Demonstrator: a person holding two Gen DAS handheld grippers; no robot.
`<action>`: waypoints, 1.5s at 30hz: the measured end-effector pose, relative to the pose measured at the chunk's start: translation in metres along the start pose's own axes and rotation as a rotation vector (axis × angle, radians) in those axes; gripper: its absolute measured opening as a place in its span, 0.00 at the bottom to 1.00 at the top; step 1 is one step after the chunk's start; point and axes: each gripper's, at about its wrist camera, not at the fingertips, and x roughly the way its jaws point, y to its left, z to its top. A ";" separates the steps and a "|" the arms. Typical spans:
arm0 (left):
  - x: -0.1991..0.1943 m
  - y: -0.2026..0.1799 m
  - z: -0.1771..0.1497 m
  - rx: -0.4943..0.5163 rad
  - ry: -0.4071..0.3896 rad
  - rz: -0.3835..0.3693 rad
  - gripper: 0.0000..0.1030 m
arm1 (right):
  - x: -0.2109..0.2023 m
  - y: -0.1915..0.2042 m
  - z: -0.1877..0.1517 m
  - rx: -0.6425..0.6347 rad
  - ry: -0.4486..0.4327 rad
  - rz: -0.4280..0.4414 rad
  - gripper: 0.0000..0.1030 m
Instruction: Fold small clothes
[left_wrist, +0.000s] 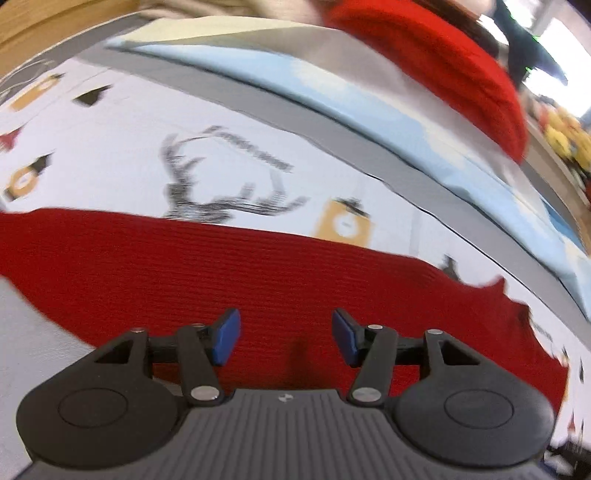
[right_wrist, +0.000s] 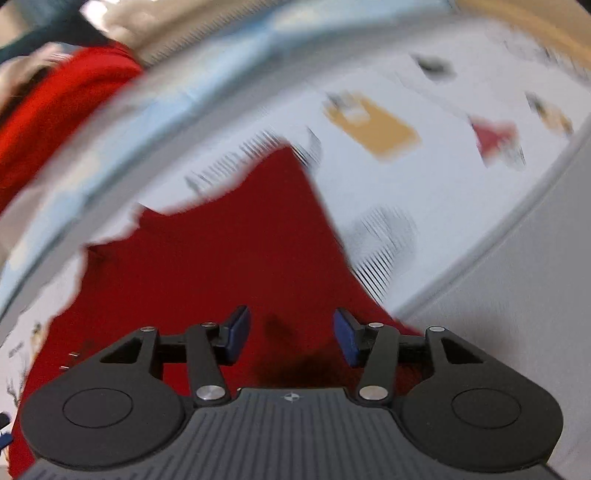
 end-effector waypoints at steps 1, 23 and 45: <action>0.000 0.007 0.002 -0.024 0.000 0.014 0.59 | 0.007 -0.006 -0.001 0.022 0.034 -0.032 0.51; 0.018 0.177 -0.002 -0.511 0.021 0.356 0.62 | -0.040 0.036 -0.012 -0.164 -0.171 -0.024 0.52; -0.009 0.122 0.008 -0.305 -0.208 0.313 0.12 | -0.045 0.029 -0.008 -0.173 -0.152 0.000 0.52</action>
